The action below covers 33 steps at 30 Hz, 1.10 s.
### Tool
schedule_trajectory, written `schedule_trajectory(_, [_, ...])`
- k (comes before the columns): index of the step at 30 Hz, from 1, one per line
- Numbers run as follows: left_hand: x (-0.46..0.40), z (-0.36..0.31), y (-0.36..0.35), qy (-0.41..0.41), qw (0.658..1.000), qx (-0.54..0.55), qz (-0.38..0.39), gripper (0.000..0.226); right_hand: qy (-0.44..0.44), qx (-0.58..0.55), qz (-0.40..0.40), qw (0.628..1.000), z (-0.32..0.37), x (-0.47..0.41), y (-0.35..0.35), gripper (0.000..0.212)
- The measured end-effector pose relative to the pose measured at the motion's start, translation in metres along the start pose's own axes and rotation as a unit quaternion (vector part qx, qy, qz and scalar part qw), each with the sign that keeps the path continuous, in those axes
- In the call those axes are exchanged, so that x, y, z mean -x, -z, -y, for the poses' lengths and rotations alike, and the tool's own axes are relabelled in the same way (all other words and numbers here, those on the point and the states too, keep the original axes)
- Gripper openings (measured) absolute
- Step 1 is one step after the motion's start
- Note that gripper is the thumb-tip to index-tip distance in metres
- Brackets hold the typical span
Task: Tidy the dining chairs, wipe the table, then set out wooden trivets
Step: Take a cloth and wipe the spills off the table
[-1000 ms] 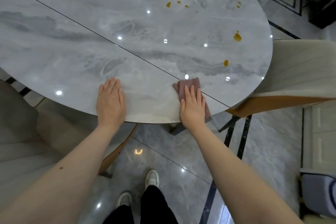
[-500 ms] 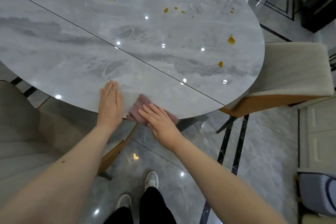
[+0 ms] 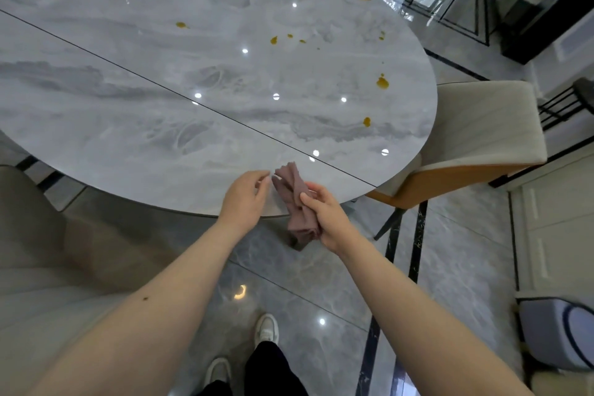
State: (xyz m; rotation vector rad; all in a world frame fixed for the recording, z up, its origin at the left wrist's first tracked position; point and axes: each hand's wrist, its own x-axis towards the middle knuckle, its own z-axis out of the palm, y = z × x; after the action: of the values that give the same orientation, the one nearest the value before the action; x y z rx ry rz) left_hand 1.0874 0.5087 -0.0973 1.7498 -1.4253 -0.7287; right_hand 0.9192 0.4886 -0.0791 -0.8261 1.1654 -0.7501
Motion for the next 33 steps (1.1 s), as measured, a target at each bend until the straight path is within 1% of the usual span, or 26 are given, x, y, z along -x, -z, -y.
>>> schedule_trajectory(2, [-0.004,-0.012,-0.003,0.023,0.998,0.048,0.018,0.022,-0.027,-0.089,-0.006,0.996,0.006,0.0,0.0,0.029])
schedule_trajectory(4, [-0.006,-0.02,-0.004,0.038,0.996,0.079,0.013,0.019,-0.038,-0.133,-0.001,0.99,0.01,0.001,0.0,0.026])
schedule_trajectory(7, [-0.007,-0.029,-0.003,0.033,0.995,0.095,-0.004,0.017,-0.036,-0.124,-0.004,0.992,0.009,0.003,-0.002,0.026])
schedule_trajectory(10, [-0.005,-0.042,-0.001,0.047,0.988,0.143,0.012,0.015,-0.034,-0.123,0.014,0.992,0.007,0.008,-0.005,0.024])
schedule_trajectory(14, [-0.002,-0.049,0.001,0.056,0.982,0.177,0.014,0.014,-0.038,-0.13,0.035,0.99,0.009,0.015,-0.009,0.023])
schedule_trajectory(16, [-0.003,-0.049,0.002,0.063,0.979,0.191,0.02,0.01,-0.046,-0.127,0.045,0.99,0.013,0.017,-0.009,0.02])
schedule_trajectory(17, [-0.003,-0.049,0.002,0.066,0.977,0.2,0.023,0.004,-0.049,-0.124,0.052,0.99,0.015,0.019,-0.009,0.017])
schedule_trajectory(18, [-0.003,-0.049,0.003,0.071,0.976,0.207,0.021,0.005,-0.053,-0.127,0.055,0.989,0.018,0.02,-0.009,0.017])
schedule_trajectory(19, [-0.003,-0.05,0.003,0.074,0.975,0.21,0.018,0.012,-0.055,-0.133,0.057,0.988,0.019,0.02,-0.008,0.019])
schedule_trajectory(20, [-0.003,-0.052,0.004,0.074,0.975,0.21,0.019,0.015,-0.056,-0.134,0.053,0.988,0.021,0.021,-0.008,0.023])
schedule_trajectory(22, [-0.004,-0.057,0.006,0.071,0.975,0.209,0.026,0.015,-0.057,-0.133,0.047,0.988,0.023,0.022,-0.006,0.035])
schedule_trajectory(23, [-0.005,-0.06,0.007,0.071,0.974,0.211,0.029,0.014,-0.059,-0.137,0.044,0.988,0.024,0.022,-0.005,0.038])
schedule_trajectory(26, [-0.009,-0.071,0.012,0.088,0.97,0.223,0.041,0.009,-0.048,-0.144,0.026,0.988,0.029,0.023,0.001,0.028])
schedule_trajectory(27, [-0.011,-0.075,0.013,0.1,0.966,0.235,0.043,0.012,-0.04,-0.138,0.019,0.989,0.031,0.023,0.002,0.026])
schedule_trajectory(29, [-0.015,-0.081,0.015,0.127,0.953,0.272,0.046,0.018,-0.034,-0.104,0.001,0.994,0.036,0.023,0.005,0.03])
schedule_trajectory(31, [-0.019,-0.085,0.015,0.159,0.934,0.318,0.037,0.02,-0.058,-0.059,-0.012,0.996,0.038,0.023,0.007,0.034])
schedule_trajectory(33, [-0.024,-0.088,0.015,0.193,0.91,0.367,0.016,0.022,-0.103,-0.041,-0.001,0.994,0.037,0.023,0.01,0.043])
